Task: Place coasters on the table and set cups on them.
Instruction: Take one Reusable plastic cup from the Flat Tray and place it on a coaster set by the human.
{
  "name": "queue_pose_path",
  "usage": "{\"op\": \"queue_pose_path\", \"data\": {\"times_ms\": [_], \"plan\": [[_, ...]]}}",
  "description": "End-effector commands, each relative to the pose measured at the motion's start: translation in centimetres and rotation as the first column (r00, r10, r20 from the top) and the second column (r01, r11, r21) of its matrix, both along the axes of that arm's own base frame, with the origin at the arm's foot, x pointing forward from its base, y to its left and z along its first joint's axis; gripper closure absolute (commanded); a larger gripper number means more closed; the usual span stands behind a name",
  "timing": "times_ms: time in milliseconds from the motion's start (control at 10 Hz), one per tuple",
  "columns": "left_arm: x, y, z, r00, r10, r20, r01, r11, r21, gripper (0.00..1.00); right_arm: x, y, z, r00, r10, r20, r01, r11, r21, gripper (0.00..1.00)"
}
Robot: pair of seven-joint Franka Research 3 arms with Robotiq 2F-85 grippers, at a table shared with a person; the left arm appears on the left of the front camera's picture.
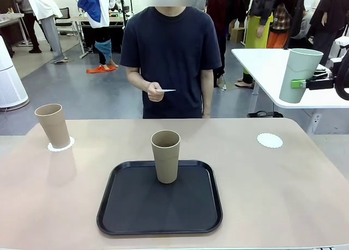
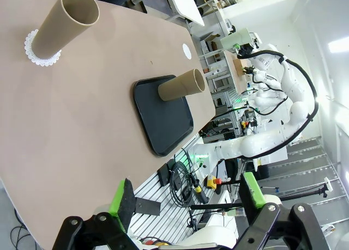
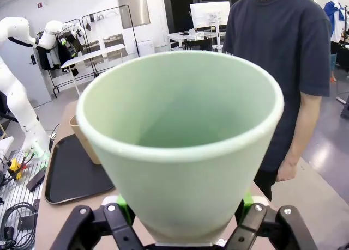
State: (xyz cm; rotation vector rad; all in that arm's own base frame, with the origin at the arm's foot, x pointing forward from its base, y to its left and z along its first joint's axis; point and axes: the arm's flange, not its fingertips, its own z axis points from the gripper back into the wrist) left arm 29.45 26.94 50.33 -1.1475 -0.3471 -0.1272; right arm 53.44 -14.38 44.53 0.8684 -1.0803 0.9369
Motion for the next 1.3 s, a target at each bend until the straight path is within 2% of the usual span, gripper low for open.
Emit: {"op": "queue_pose_path", "data": {"times_ms": [0,100,200,300,700,1200], "plan": [[-0.1,0.1,0.3,1.0,0.01,-0.003,-0.01,1.0,-0.014,0.0,0.2,0.1,0.2,1.0,-0.01,-0.009,0.011,1.0,0.017,0.17],[-0.1,0.1,0.3,1.0,0.01,-0.003,-0.01,1.0,-0.014,0.0,0.0,0.0,0.0,1.0,0.0,0.0,0.0,1.0,0.0,0.17],[-0.1,0.1,0.3,1.0,0.01,-0.003,-0.01,1.0,-0.014,0.0,0.8,1.1,-3.0,0.994,0.105,0.042,-0.104,0.994,-0.043,0.17],[-0.1,0.1,0.3,1.0,0.01,-0.003,-0.01,1.0,-0.014,0.0,1.7,2.1,-5.5,0.984,0.152,0.095,-0.146,0.987,-0.069,0.17],[-0.1,0.1,0.3,1.0,0.01,-0.003,-0.01,1.0,-0.014,0.0,3.2,2.8,-10.5,0.965,0.168,0.2,-0.154,0.985,-0.084,0.17],[-0.1,0.1,0.3,1.0,0.01,-0.003,-0.01,1.0,-0.014,0.0,4.7,2.1,-14.9,0.982,0.161,0.097,-0.153,0.985,-0.081,0.17]]}}
